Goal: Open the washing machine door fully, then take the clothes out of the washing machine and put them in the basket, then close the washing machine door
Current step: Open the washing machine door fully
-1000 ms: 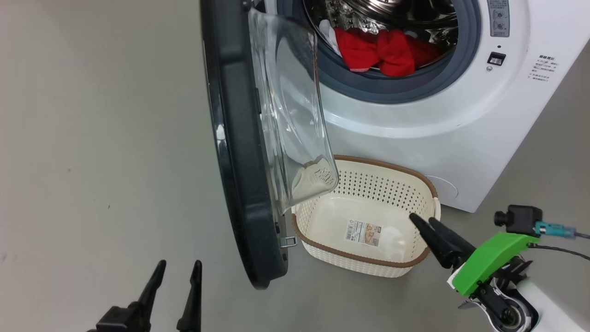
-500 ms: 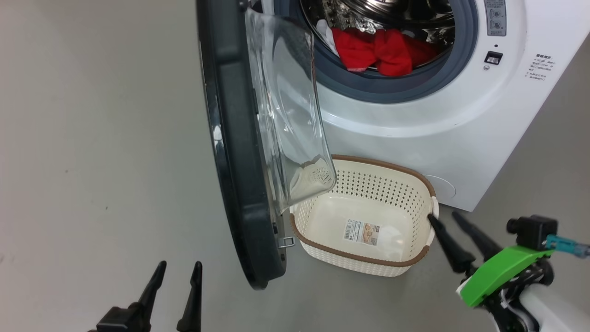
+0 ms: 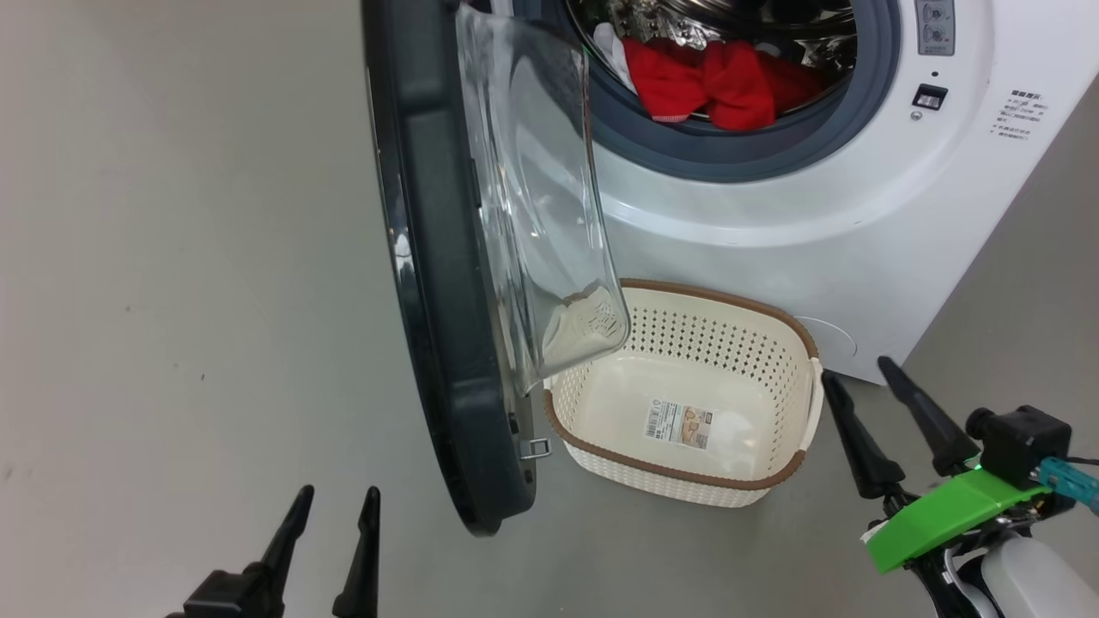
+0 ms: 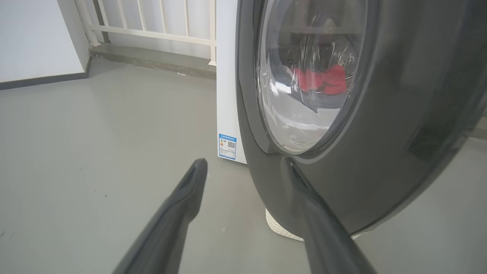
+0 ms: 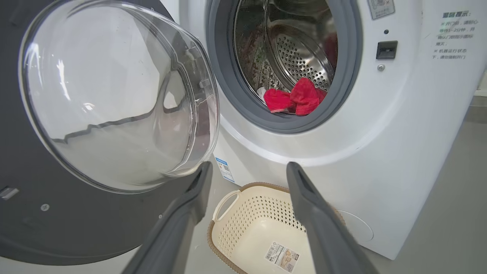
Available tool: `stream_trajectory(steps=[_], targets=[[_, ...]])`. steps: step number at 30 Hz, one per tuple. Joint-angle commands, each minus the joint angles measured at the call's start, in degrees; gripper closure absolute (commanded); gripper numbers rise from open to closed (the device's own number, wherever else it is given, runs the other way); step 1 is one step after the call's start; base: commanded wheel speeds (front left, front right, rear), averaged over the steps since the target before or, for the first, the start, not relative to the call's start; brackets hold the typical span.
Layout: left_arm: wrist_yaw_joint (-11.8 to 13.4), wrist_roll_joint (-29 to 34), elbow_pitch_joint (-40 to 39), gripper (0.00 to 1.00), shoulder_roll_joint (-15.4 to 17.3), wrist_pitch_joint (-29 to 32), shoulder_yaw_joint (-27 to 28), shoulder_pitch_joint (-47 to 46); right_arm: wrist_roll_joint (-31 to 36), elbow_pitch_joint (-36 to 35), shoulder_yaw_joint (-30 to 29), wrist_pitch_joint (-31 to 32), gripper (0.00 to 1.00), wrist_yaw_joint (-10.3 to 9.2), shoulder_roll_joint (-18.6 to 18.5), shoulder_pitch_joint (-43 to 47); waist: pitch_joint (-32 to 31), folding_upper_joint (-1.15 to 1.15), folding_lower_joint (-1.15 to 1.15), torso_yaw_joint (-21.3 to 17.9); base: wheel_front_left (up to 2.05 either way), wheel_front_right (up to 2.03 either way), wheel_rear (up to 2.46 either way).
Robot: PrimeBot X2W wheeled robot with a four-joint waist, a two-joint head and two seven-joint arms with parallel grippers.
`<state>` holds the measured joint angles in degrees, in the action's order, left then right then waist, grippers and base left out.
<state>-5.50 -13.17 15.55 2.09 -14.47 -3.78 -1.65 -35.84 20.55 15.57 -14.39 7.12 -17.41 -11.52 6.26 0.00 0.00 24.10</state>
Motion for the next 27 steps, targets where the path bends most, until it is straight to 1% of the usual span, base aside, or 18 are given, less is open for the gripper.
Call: stream_trajectory(steps=[1,5,9,15,21,22,23,27], targets=[[0.3,0.2,-1.2,0.0,0.8,-0.5,1.8,-1.7,2.4,-2.5,-1.2,-0.6,0.0,0.36,0.5,1.3,0.1,0.0,0.0,0.1,0.0,0.0,0.0],[0.3,0.2,-1.3,0.0,0.8,-0.5,1.9,-1.7,8.2,-5.4,-5.3,-0.6,0.0,0.36,2.7,4.1,0.1,0.0,0.0,0.2,0.0,0.0,0.0],[0.3,0.1,-1.2,0.0,0.8,-0.5,1.9,-1.7,12.2,-5.3,-7.9,-0.6,0.0,0.36,4.2,6.6,0.1,0.0,0.0,0.2,0.0,0.0,0.0],[0.3,-0.1,-1.1,0.0,0.8,-0.5,1.8,-2.0,15.4,-3.2,-10.7,-0.6,0.0,0.36,5.9,8.1,0.4,0.0,0.0,0.3,0.0,0.0,0.0],[0.6,-0.1,-1.4,0.0,0.8,-0.5,1.9,-2.1,16.7,-3.5,-11.7,-0.6,0.0,0.36,6.7,8.0,0.3,0.0,0.0,0.2,0.0,0.0,0.0],[0.6,-0.1,-1.4,0.27,0.8,-0.5,1.9,-2.1,16.8,-3.5,-11.8,-0.6,0.0,0.36,6.7,8.0,0.2,0.0,0.0,0.2,0.0,0.0,0.0],[0.7,-0.2,-1.6,1.0,0.8,-0.5,2.1,-2.3,16.9,-3.6,-11.9,-0.6,0.0,0.36,6.7,8.0,0.2,0.0,0.0,0.2,0.0,0.0,0.0],[1.9,-0.9,-5.8,1.0,0.8,-0.5,3.9,-3.3,17.0,-3.8,-12.2,-0.6,0.0,0.36,6.9,8.0,-0.1,0.0,0.0,0.3,0.0,0.0,0.0]])
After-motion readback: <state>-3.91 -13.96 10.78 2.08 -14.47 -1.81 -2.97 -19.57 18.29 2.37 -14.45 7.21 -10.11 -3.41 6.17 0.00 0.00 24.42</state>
